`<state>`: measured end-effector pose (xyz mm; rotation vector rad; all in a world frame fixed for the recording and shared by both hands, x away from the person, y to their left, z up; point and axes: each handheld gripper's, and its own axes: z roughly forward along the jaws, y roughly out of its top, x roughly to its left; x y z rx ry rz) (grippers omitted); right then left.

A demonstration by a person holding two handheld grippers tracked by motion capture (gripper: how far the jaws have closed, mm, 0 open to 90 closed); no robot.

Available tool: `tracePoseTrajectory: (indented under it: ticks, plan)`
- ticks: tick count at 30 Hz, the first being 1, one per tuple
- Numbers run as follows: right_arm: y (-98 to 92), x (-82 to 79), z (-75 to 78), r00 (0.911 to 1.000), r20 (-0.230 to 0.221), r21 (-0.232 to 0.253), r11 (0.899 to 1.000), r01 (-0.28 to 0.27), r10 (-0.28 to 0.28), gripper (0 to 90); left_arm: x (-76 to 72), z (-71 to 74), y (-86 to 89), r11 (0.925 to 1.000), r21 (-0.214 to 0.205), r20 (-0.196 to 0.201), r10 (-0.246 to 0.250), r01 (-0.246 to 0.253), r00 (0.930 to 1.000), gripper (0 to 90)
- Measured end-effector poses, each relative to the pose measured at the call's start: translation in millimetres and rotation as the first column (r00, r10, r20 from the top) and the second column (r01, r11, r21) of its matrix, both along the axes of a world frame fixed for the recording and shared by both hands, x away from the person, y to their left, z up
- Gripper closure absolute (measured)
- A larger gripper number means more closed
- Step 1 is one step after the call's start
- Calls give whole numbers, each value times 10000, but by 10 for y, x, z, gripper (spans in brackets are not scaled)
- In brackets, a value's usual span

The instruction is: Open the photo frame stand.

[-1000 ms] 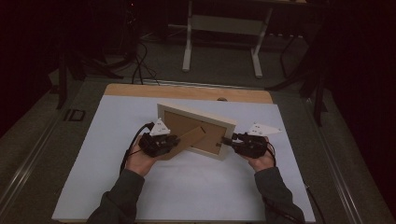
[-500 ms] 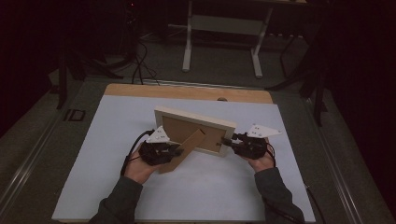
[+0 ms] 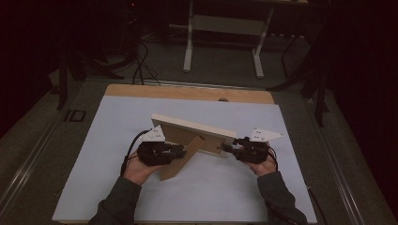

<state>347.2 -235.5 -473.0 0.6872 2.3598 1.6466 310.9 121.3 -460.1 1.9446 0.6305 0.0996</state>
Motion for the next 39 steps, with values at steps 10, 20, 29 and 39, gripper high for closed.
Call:
tracePoseTrajectory:
  ticks: [10, 20, 29, 39]
  plan:
    - [-9, -25, -54, 9991, -215, 187, 9991, -371, 375, 585, 14, -14, 141, 9987, -214, 92, 469, -467, 9989, 711]
    - [-9, -46, -82, 9988, -288, -97, 9991, -409, 406, 533, 22, -63, 146, 9881, 786, 463, 1287, -1321, 9906, 710]
    - [-68, -63, -130, 9993, -343, -638, 9978, -198, 177, 519, 13, -64, 159, 9792, 1017, 778, 1678, -1753, 9827, 711]
    - [-125, -84, -171, 9994, -318, -1354, 9908, 59, -103, 544, 13, -83, 251, 9718, 920, 777, 2104, -2172, 9745, 701]
